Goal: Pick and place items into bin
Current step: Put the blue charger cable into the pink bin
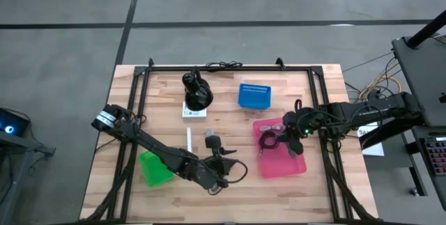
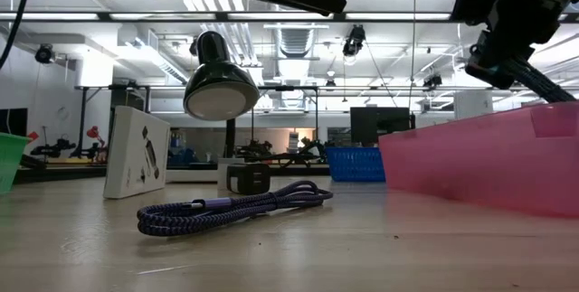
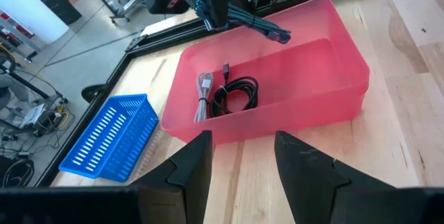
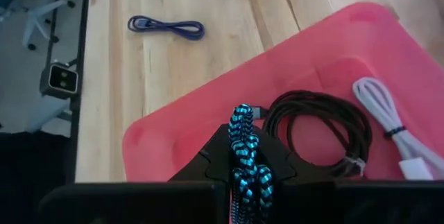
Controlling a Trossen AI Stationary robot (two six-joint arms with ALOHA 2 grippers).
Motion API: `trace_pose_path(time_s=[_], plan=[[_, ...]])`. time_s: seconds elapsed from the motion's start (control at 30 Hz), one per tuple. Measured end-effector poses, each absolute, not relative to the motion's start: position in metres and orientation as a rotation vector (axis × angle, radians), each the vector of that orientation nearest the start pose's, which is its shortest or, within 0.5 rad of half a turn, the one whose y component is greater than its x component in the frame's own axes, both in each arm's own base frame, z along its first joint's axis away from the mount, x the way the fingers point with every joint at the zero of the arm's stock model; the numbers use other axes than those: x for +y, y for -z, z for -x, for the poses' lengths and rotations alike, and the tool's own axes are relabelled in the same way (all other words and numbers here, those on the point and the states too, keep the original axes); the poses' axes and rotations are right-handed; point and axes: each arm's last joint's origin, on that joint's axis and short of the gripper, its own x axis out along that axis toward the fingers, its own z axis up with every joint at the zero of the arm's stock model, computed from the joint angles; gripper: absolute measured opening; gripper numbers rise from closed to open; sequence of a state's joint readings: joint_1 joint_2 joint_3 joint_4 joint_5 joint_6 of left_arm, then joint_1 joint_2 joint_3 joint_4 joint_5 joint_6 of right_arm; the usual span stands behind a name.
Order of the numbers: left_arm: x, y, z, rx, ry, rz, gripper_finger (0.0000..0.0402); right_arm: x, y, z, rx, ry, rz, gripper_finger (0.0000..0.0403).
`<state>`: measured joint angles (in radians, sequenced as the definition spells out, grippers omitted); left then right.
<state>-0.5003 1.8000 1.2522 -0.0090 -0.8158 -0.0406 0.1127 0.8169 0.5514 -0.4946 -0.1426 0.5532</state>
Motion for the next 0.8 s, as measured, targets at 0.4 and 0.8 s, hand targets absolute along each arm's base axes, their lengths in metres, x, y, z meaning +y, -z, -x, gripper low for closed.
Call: trace_pose_path(time_s=[0.4,0.8], plan=[[-0.1706,-0.2378,-0.3566,0.437,-0.315,-0.308,0.0142,0.0237,-0.2234,-0.1596,0.835,-0.003,-0.719,0.0018],[-0.1705,-0.2378,-0.3565,0.437,-0.316,-0.307,0.0142,0.0237,-0.2237,-0.1598,0.832,0.011,-0.745,0.0065]])
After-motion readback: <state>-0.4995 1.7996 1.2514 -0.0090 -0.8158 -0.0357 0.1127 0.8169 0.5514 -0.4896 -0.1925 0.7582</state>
